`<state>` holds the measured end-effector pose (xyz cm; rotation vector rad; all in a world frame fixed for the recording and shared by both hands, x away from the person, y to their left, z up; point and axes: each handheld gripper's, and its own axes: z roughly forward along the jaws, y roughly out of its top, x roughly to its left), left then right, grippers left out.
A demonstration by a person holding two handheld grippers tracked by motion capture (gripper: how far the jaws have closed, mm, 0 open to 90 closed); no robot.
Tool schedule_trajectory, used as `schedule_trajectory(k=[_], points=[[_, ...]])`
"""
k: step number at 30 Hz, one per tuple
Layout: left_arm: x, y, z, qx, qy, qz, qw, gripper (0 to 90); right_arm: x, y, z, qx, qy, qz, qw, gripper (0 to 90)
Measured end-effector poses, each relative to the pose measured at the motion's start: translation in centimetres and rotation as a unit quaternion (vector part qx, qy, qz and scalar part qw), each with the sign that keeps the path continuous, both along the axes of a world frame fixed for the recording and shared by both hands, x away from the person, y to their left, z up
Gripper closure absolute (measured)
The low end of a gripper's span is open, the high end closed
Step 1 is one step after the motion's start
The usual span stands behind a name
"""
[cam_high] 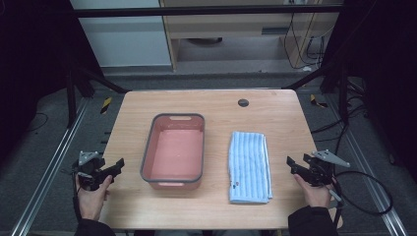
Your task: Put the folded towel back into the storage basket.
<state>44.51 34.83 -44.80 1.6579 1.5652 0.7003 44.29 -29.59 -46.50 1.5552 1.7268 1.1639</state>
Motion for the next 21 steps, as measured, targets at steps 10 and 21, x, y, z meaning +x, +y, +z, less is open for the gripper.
schedule_trajectory(k=[10,21], points=[[-1.3,-0.8,2.2,-0.030,-0.024,-0.027,0.9989,27.3,-0.1,0.9,1.6,-0.011,-0.010,0.020,0.9997,35.2],[-1.8,-3.2,4.5,-0.035,-0.050,-0.061,0.9962,30.0,0.5,1.8,4.8,-0.006,-0.028,0.051,0.9983,35.7]])
